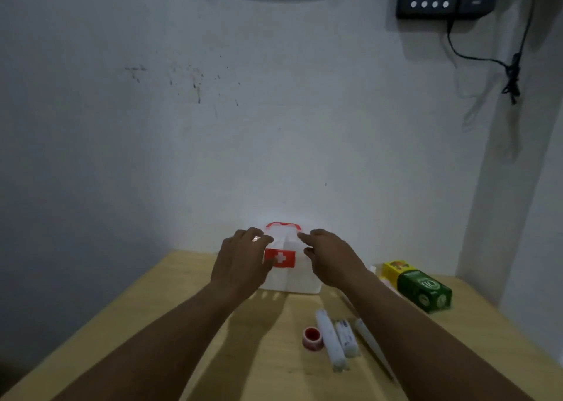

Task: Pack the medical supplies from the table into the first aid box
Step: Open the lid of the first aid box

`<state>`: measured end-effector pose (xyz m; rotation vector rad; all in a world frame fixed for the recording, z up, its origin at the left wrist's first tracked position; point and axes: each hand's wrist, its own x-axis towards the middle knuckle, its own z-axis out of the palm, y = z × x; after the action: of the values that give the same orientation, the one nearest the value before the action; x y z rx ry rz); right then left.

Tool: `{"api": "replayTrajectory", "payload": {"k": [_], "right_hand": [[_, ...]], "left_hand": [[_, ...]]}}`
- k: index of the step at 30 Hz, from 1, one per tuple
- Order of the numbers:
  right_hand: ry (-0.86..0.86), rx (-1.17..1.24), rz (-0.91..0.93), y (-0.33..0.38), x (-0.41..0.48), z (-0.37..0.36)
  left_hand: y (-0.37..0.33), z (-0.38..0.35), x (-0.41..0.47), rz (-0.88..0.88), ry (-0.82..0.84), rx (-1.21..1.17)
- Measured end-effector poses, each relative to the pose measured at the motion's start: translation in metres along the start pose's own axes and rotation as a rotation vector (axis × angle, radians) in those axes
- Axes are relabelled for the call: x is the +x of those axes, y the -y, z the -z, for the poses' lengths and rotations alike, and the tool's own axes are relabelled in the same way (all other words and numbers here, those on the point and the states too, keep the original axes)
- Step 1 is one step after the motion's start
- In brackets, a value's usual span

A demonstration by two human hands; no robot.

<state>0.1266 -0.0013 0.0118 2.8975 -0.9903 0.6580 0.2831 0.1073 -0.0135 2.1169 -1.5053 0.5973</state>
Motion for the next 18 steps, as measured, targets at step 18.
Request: {"api": "replayTrajectory", "payload": {"k": [18], "right_hand": [[-0.058,-0.043,0.055,-0.009,0.005,-0.007]], "left_hand": [[-0.048,-0.026,-0.001,1.234,-0.035,-1.387]]}}
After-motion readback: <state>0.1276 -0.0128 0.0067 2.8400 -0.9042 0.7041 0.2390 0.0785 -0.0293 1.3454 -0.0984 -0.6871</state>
